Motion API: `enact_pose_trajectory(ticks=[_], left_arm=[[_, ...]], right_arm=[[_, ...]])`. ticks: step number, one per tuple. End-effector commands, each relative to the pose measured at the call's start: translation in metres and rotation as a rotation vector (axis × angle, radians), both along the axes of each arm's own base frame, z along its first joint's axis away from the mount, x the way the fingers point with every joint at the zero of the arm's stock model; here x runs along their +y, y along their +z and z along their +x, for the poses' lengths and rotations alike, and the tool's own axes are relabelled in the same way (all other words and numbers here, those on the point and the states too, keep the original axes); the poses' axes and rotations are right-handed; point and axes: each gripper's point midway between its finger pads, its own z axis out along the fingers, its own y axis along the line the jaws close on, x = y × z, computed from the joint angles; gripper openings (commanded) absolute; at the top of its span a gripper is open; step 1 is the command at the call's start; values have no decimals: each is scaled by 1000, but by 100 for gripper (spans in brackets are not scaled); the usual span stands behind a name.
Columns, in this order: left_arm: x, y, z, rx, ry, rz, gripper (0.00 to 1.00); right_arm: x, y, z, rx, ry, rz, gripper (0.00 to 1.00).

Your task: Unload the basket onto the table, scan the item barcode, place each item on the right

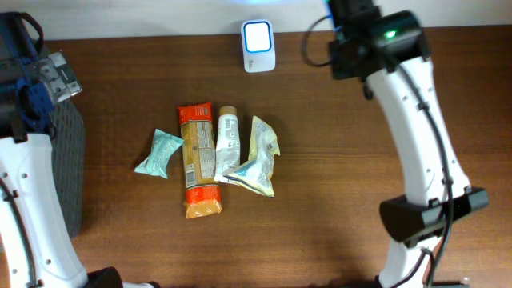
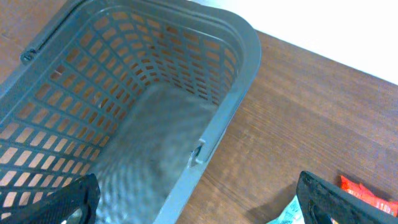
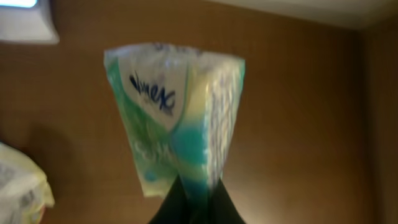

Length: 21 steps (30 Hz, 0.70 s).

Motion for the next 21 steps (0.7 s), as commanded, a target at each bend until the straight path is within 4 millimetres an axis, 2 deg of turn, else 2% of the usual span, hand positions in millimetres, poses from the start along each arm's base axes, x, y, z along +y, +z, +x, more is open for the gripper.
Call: enact_pose_trajectory(ticks=[1, 3, 5, 6, 7, 9, 11, 13, 15, 16, 17, 18, 21], left_arm=[[2, 3, -3, 1, 4, 16, 99], [2, 3, -3, 1, 4, 16, 99], [2, 3, -3, 1, 4, 16, 99], [2, 3, -3, 1, 4, 16, 99], [2, 3, -3, 1, 4, 16, 99], [2, 3, -3, 1, 4, 16, 99], [2, 3, -3, 1, 4, 16, 99], [2, 3, -3, 1, 4, 16, 99], [2, 3, -3, 1, 4, 16, 99], [2, 3, -3, 1, 4, 16, 99], [2, 3, -3, 1, 4, 16, 99], [2, 3, -3, 1, 4, 16, 99], [2, 3, -3, 1, 4, 16, 99]], right_arm=[[-60, -74, -18, 214, -373, 186, 4], [-99, -143, -45, 408, -503, 221, 4], [-119, -193, -76, 532, -578, 224, 4], [-120, -207, -88, 581, -576, 237, 15], [-121, -213, -96, 620, -554, 238, 50], [-113, -213, -95, 636, -497, 283, 70], [-90, -203, -80, 617, -359, 423, 81], [-8, -150, -38, 474, 62, 800, 84], [48, -127, -30, 419, 287, 953, 84], [78, -128, -34, 436, 367, 942, 82], [96, -127, -38, 449, 412, 932, 80], [136, -128, -47, 466, 519, 899, 77], [217, -145, -68, 486, 661, 772, 75]])
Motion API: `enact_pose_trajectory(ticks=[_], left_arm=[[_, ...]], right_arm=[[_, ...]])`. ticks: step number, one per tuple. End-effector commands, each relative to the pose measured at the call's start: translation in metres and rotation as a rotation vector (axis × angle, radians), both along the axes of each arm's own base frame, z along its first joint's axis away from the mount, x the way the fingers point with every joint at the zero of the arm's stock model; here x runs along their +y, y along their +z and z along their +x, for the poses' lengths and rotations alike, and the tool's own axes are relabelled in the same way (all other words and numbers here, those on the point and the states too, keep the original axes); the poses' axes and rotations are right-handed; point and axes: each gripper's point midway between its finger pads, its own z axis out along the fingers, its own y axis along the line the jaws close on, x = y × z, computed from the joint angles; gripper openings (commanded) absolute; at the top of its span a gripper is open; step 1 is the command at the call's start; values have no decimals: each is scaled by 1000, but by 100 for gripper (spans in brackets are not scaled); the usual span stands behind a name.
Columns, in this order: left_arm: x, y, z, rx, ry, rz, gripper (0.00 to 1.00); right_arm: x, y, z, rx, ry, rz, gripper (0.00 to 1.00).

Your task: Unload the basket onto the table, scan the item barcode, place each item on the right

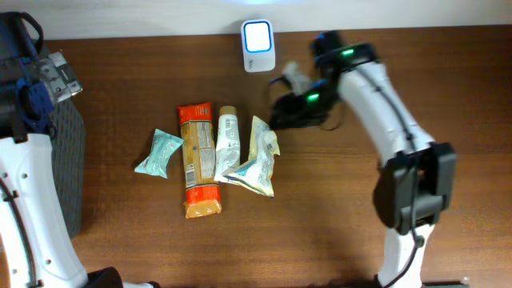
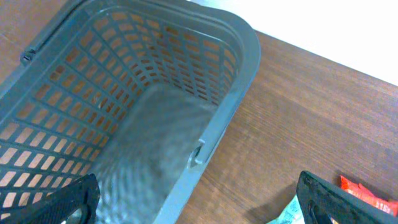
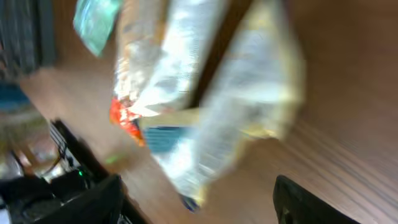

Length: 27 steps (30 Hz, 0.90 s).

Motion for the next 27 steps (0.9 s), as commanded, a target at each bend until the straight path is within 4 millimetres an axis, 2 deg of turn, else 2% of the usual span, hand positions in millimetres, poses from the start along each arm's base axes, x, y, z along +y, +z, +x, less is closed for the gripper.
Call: enact_pose_trajectory(ticks=[1, 2, 4, 6, 7, 8, 11, 14, 15, 17, 18, 19, 20, 21, 23, 24, 25, 27], left_arm=[[2, 3, -3, 1, 4, 16, 99], [2, 3, -3, 1, 4, 16, 99], [2, 3, -3, 1, 4, 16, 99], [2, 3, -3, 1, 4, 16, 99], [2, 3, -3, 1, 4, 16, 99], [2, 3, -3, 1, 4, 16, 99], [2, 3, -3, 1, 4, 16, 99], [2, 3, -3, 1, 4, 16, 99], [2, 3, -3, 1, 4, 16, 99], [2, 3, -3, 1, 4, 16, 99], [2, 3, -3, 1, 4, 16, 99], [2, 3, -3, 1, 4, 16, 99], [2, 3, -3, 1, 4, 16, 99], [2, 3, -3, 1, 4, 16, 99], [2, 3, -3, 1, 4, 16, 99], [2, 3, -3, 1, 4, 16, 99], [2, 3, -3, 1, 4, 16, 99], [2, 3, -3, 1, 4, 16, 99]], right_arm=[[64, -3, -27, -32, 111, -21, 74], [85, -11, -40, -29, 162, -22, 73], [110, -30, -56, -3, 207, -44, 72], [120, -59, -74, 56, 236, -114, 72], [113, -72, -84, 94, 248, -179, 72], [101, -77, -88, 118, 246, -243, 72], [28, -84, -85, 177, 198, -520, 73], [-27, -85, -56, 166, 102, -634, 72], [-51, -81, -35, 144, 41, -648, 72], [-76, -57, 0, 64, -44, -612, 72], [-87, -27, 21, -10, -112, -573, 72], [-105, 4, 34, -35, -277, -552, 75], [-123, 12, 38, 8, -410, -518, 92], [-131, 12, 38, 54, -441, -451, 99], [-154, -2, 49, 64, -395, -254, 99], [-159, -8, 56, 34, -363, -172, 99], [-165, -24, 61, 6, -331, -111, 99], [-167, -51, 62, 14, -301, -98, 99]])
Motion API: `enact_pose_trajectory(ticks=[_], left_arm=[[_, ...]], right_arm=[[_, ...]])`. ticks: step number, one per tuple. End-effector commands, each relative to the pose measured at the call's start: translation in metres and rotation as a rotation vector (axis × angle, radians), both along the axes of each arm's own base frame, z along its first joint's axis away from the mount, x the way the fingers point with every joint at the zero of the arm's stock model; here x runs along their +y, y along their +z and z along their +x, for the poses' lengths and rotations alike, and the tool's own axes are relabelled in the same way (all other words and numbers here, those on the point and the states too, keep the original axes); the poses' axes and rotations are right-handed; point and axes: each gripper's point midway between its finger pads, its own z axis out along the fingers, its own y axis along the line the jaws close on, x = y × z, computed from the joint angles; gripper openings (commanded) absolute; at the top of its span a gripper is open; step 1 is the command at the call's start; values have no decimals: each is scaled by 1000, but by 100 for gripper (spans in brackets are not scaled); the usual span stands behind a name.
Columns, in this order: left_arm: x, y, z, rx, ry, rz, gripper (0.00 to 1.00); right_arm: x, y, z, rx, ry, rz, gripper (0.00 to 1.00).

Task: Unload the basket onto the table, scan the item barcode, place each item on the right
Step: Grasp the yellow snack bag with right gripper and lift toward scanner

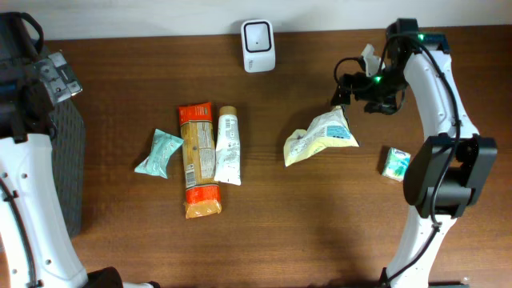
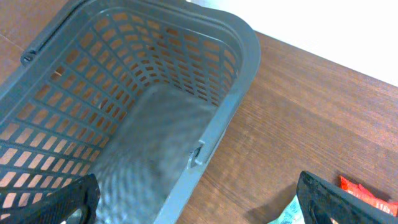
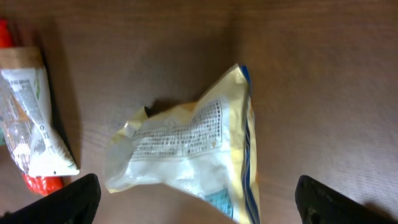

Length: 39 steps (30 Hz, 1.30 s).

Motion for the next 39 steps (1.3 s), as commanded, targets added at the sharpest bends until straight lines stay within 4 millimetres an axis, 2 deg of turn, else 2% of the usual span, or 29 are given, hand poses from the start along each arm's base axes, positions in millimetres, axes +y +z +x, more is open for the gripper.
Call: enact_pose_trajectory(ticks=[1, 4, 5, 6, 7, 9, 10, 11, 13, 16, 17, 19, 21, 23, 25, 26, 28, 31, 33, 35, 37, 39], left_arm=[[2, 2, -3, 3, 4, 15, 99], [2, 2, -3, 3, 4, 15, 99], [2, 2, -3, 3, 4, 15, 99], [2, 2, -3, 3, 4, 15, 99], [2, 3, -3, 3, 4, 16, 99], [2, 2, -3, 3, 4, 15, 99], [2, 2, -3, 3, 4, 15, 99], [2, 3, -3, 3, 4, 16, 99], [2, 2, -3, 3, 4, 15, 99], [2, 3, -3, 3, 4, 16, 99], [2, 3, -3, 3, 4, 16, 99], [2, 2, -3, 3, 4, 15, 99], [2, 2, -3, 3, 4, 15, 99], [2, 2, -3, 3, 4, 15, 99], [2, 2, -3, 3, 4, 15, 99], [2, 3, -3, 3, 4, 16, 99], [2, 3, -3, 3, 4, 16, 99], [2, 2, -3, 3, 4, 15, 99], [2, 2, -3, 3, 4, 15, 99], [2, 2, -3, 3, 4, 15, 99], [2, 2, -3, 3, 4, 16, 99], [2, 3, -3, 2, 4, 16, 99]], right_arm=[[15, -27, -5, 5, 104, 93, 99], [19, -59, -8, 75, 106, 123, 99], [28, -69, -10, 94, 128, 185, 99], [33, -91, -20, 159, 131, 229, 99], [34, -105, -31, 208, 126, 238, 90], [35, -118, -41, 230, 122, 242, 70], [35, -126, -46, 235, 122, 243, 56], [37, -131, -46, 228, 121, 252, 39], [38, -131, -44, 211, 121, 263, 7], [40, -123, -39, 192, 120, 283, 4], [41, -116, -37, 173, 122, 289, 4], [50, -76, -28, 53, 176, 348, 4], [54, -16, -17, -112, 211, 362, 4], [54, 64, -15, -333, 252, 319, 4], [54, 126, -23, -511, 283, 281, 4], [54, 143, -27, -560, 291, 268, 4], [53, 167, -35, -624, 293, 238, 4], [48, 167, -30, -605, 230, 187, 4], [50, 160, -16, -596, 150, 75, 4], [50, 159, 10, -665, 48, -191, 4], [52, 172, 31, -788, -12, -458, 4], [74, 190, 53, -954, 79, -705, 4]])
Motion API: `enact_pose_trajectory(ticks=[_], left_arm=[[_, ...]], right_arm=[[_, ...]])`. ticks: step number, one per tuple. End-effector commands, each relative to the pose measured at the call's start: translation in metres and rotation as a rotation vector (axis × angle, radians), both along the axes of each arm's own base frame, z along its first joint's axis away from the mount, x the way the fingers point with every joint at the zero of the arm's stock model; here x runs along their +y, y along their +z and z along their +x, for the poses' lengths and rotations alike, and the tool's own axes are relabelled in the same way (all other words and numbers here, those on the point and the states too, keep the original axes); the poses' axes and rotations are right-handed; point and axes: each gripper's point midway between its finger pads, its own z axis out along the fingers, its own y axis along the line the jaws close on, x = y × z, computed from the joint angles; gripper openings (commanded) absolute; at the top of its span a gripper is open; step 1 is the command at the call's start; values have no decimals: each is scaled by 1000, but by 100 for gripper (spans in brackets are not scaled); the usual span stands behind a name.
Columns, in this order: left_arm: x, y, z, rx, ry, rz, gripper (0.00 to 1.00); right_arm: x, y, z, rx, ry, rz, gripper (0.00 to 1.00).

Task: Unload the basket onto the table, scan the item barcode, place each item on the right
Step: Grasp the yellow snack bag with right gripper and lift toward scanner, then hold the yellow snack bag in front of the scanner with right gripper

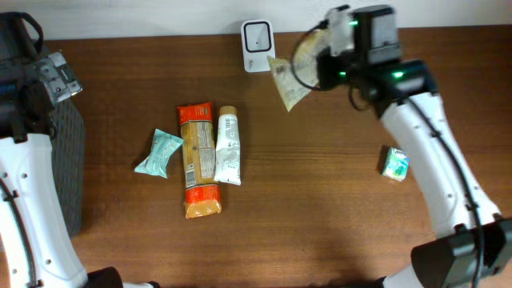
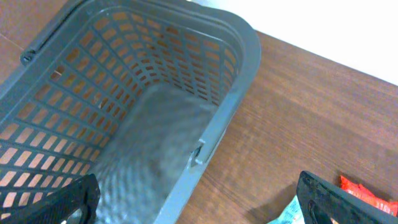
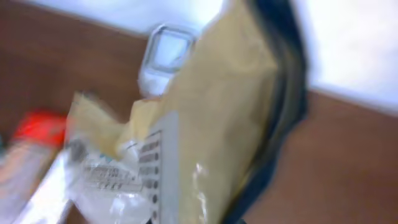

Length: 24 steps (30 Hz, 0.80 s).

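A yellow and clear snack bag (image 1: 292,70) hangs in the air just right of the white barcode scanner (image 1: 258,36), with my right gripper (image 1: 324,50) shut on it. In the right wrist view the bag (image 3: 217,124) fills the frame and hides the fingers. Its printed clear side faces the camera, and the scanner (image 3: 166,53) shows behind it. My left gripper (image 2: 199,214) is open over the near rim of the grey basket (image 2: 155,93), holding nothing.
A teal pack (image 1: 158,154), an orange-red packet (image 1: 197,160) and a white tube (image 1: 228,144) lie side by side left of centre. A green-white tissue pack (image 1: 395,163) lies at the right. The basket (image 1: 68,160) stands at the left table edge.
The yellow bag lay on the table at centre right with my right gripper open over it. Now the gripper is shut on it and holds it up beside the scanner. The left arm has not moved.
My right gripper first held the tissue pack up near the scanner. Then it was open over the yellow bag in the pile. Later the tissue pack lay at the right and the bag at centre right. Now the bag is held by the scanner.
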Motion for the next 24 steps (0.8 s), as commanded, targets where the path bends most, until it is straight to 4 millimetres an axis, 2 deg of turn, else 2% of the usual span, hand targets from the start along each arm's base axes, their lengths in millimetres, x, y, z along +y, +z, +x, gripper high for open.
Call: enact_pose_trajectory(ticks=[1, 3, 5, 9, 11, 12, 13, 16, 17, 18, 20, 24], left_arm=[[2, 3, -3, 1, 4, 16, 99], [2, 3, -3, 1, 4, 16, 99], [2, 3, -3, 2, 4, 16, 99], [2, 3, -3, 1, 4, 16, 99], [2, 3, -3, 2, 4, 16, 99], [2, 3, -3, 2, 4, 16, 99], [2, 3, -3, 2, 4, 16, 99], [2, 3, -3, 1, 4, 16, 99], [2, 3, -3, 1, 4, 16, 99], [2, 3, -3, 2, 4, 16, 99], [2, 3, -3, 2, 4, 16, 99], [2, 3, -3, 1, 4, 16, 99]], right_arm=[[-2, 21, 32, -226, -106, -436, 4], [14, 19, 46, -286, -61, -605, 4], [25, 18, 59, -336, -29, -668, 4], [46, 34, 103, -565, 12, -854, 4], [57, 34, 120, -677, 3, -927, 4], [64, 29, 127, -721, 17, -968, 4], [79, 11, 140, -790, 84, -1092, 4], [103, -30, 153, -919, 164, -1264, 4], [112, -50, 156, -931, 223, -1301, 4], [115, -59, 157, -928, 243, -1312, 4], [118, -65, 157, -928, 259, -1314, 4], [123, -64, 157, -946, 301, -1374, 4]])
